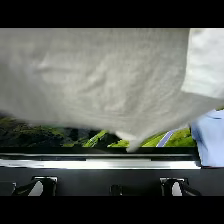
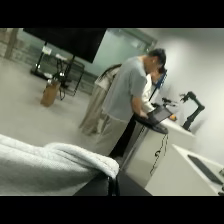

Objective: Fold the shirts.

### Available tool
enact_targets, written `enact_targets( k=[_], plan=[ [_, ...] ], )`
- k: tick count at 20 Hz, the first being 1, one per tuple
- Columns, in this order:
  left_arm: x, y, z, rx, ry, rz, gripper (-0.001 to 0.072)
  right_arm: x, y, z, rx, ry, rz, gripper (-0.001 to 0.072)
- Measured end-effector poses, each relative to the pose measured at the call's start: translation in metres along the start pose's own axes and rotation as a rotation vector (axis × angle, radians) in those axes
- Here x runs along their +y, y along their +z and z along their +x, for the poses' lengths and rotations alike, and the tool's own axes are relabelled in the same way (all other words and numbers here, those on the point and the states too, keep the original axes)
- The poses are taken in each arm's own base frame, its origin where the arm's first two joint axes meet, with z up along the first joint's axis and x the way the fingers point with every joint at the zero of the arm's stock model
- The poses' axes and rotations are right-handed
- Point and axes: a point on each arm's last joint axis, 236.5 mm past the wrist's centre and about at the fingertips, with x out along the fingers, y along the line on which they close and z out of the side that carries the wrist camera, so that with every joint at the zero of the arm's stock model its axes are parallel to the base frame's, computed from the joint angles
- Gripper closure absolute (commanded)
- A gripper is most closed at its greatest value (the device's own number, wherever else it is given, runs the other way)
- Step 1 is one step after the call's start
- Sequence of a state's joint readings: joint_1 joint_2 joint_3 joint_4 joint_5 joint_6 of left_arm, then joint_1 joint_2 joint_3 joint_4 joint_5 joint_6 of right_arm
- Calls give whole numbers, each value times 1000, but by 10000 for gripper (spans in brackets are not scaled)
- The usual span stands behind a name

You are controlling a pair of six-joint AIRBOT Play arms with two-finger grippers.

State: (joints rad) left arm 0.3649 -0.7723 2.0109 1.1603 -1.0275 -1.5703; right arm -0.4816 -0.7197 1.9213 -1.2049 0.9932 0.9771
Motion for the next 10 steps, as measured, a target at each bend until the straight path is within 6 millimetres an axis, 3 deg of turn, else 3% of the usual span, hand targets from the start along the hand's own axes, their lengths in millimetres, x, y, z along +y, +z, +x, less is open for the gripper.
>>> enact_targets(
  k=[3,5,7,10],
  plan=[
    [-1,-2,-3,13,2,-1,677,-2,4,-7,-2,-7,-25,665],
    [3,-25,4,96,4,-19,677,-4,-6,-8,41,-8,-42,665],
    [11,-67,15,233,7,-55,677,0,-24,1,106,15,-47,665],
    [26,-154,39,489,-5,-126,677,22,-79,40,281,124,-25,665]
  ],
)
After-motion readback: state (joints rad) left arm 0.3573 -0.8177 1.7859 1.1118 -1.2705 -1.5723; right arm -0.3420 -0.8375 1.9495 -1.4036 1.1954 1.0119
